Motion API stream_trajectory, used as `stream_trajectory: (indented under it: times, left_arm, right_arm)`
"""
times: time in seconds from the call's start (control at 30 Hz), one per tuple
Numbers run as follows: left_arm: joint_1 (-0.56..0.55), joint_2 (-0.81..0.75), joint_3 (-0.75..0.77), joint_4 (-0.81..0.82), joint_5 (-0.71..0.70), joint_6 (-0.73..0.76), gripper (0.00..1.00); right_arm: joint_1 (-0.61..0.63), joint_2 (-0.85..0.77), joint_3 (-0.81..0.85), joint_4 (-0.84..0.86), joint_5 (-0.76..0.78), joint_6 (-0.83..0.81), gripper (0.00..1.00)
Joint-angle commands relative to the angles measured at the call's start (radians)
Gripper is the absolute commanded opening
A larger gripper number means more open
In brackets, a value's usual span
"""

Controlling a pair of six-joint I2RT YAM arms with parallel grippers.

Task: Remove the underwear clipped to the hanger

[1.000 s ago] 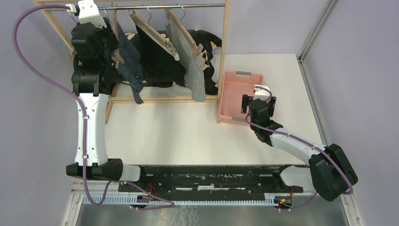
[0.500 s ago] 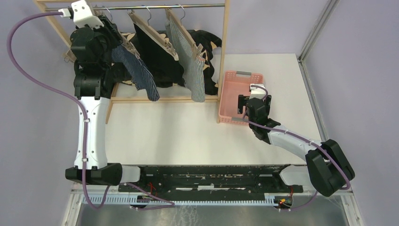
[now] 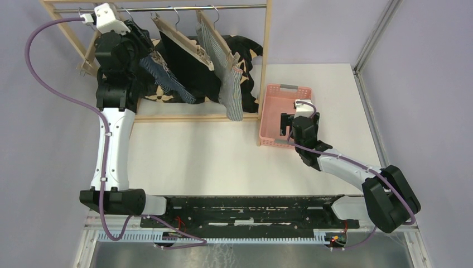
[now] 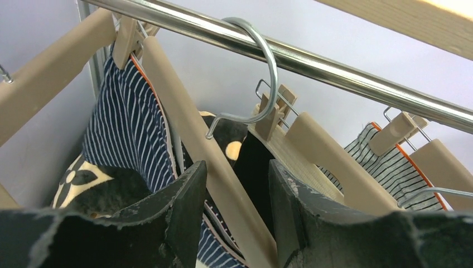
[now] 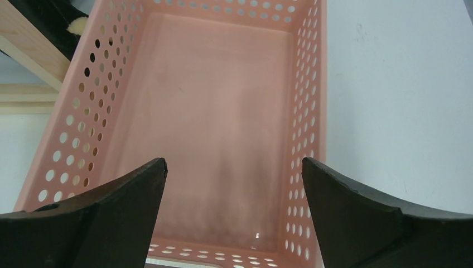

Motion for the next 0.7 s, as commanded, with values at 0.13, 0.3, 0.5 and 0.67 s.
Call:
stream_trajectory:
  times: [0.13,0.3,0.5,0.67]
  left_arm:
    - [0.003,-0.021,-0.013,0.104,0.046,-0.070,0.52]
    - [0.003,-0.006,0.010,0.075,0.041,-0.065,0.49]
    - [0.003,-0.005,0.006,0.057,0.074,-0.076,0.49]
    - [0.003,-0.016,0.036,0.052,0.112,-0.098,0.45]
  right_arm:
    - [0.008,0.015,0.036,0.044,-0.034,0.010,1.00]
    - [0.010,0.007,0.038,0.036,-0.034,0.009,1.00]
    - [0.012,0.009,0.039,0.033,-0.037,0.010,1.00]
    - [0.015,0.006,0.047,0.019,-0.026,0.007,1.00]
